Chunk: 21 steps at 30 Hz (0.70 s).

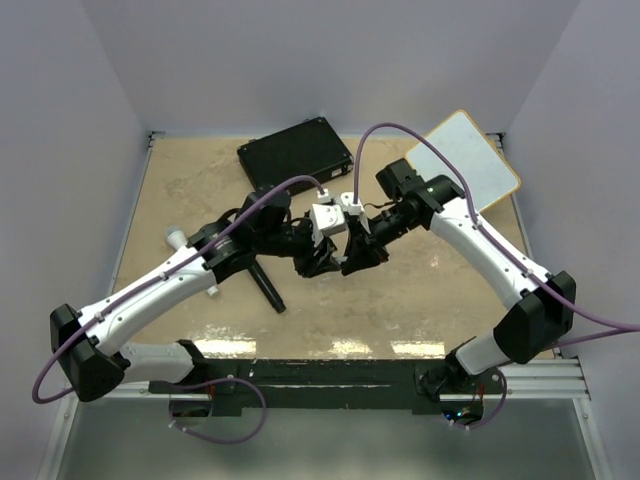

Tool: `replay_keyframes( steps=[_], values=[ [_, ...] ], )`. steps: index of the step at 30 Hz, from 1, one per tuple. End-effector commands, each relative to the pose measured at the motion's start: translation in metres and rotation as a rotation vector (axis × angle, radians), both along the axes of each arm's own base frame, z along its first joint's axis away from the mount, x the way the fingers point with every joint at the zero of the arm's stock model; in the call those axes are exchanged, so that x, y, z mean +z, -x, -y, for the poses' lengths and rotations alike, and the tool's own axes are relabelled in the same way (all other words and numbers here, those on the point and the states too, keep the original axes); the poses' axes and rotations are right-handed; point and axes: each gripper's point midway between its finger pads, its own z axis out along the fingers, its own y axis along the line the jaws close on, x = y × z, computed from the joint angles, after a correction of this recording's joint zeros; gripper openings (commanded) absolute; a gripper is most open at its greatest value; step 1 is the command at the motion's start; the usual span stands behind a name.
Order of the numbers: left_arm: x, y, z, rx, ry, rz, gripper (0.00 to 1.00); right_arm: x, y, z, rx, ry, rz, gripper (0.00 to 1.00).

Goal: Write a sentence on the whiteboard
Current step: Pass from the left arm to the right

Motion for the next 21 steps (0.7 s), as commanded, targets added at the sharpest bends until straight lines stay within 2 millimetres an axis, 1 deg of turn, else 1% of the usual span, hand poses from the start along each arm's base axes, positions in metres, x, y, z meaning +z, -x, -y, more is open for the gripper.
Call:
replay_keyframes(
  steps=[1,2,3,4,5,6,7,8,9,10,11,12,13,14,15,16,17,18,19,20,21],
  values=[
    [0.045,-0.001,-0.015,0.072,0.212,0.048,0.83,0.023,0.019,0.003,0.031,-0.09,0.032,0.0],
    [0.035,0.004,-0.021,0.09,0.238,-0.012,0.92,0.025,0.019,0.004,0.027,-0.1,0.037,0.0],
    [0.053,0.012,-0.03,0.093,0.305,0.013,0.98,0.028,0.018,0.007,0.017,-0.108,0.038,0.0],
    [0.065,0.015,-0.032,0.087,0.37,0.037,0.98,0.033,0.02,0.009,0.022,-0.13,0.042,0.0],
    [0.055,0.019,-0.035,0.111,0.392,-0.025,0.99,0.039,0.023,0.011,0.02,-0.146,0.049,0.0],
    [0.065,0.028,-0.042,0.113,0.452,-0.022,0.99,0.043,0.022,0.014,0.007,-0.156,0.056,0.0],
    [0.085,0.031,-0.042,0.101,0.553,0.022,1.0,0.047,0.021,0.014,-0.006,-0.169,0.051,0.0],
    [0.065,0.032,-0.044,0.148,0.588,-0.084,1.0,0.054,0.024,0.015,-0.006,-0.191,0.059,0.0],
    [0.076,0.041,-0.051,0.141,0.669,-0.079,1.0,0.057,0.024,0.016,-0.013,-0.203,0.057,0.0],
    [0.098,0.045,-0.055,0.121,0.793,-0.027,1.0,0.06,0.024,0.015,-0.02,-0.212,0.047,0.0],
    [0.078,0.042,-0.058,0.178,0.839,-0.119,1.0,0.063,0.024,0.015,-0.025,-0.223,0.044,0.0],
    [0.082,0.045,-0.062,0.171,0.901,-0.127,0.99,0.069,0.024,0.016,-0.032,-0.244,0.037,0.0],
    [0.1,0.051,-0.068,0.133,1.006,-0.086,0.96,0.071,0.022,0.015,-0.043,-0.255,0.02,0.0],
    [0.092,0.048,-0.069,0.161,1.037,-0.145,0.95,0.074,0.021,0.015,-0.044,-0.267,0.014,0.0],
    [0.088,0.046,-0.065,0.157,1.046,-0.163,0.91,0.077,0.02,0.013,-0.041,-0.282,0.012,0.0],
    [0.096,0.051,-0.064,0.123,1.083,-0.152,0.9,0.078,0.02,0.013,-0.047,-0.283,-0.007,0.0],
    [0.099,0.047,-0.063,0.146,1.1,-0.158,0.9,0.077,0.02,0.012,-0.046,-0.285,-0.017,0.0],
    [0.096,0.044,-0.057,0.152,1.097,-0.16,0.9,0.078,0.02,0.011,-0.042,-0.292,-0.019,0.0],
    [0.104,0.051,-0.054,0.127,1.123,-0.147,0.9,0.076,0.02,0.011,-0.052,-0.286,-0.046,0.0],
    [0.112,0.046,-0.052,0.153,1.141,-0.12,0.9,0.075,0.019,0.01,-0.057,-0.286,-0.057,0.0],
    [0.11,0.044,-0.046,0.159,1.131,-0.118,0.9,0.075,0.015,0.008,-0.061,-0.297,-0.045,0.0]
  ],
)
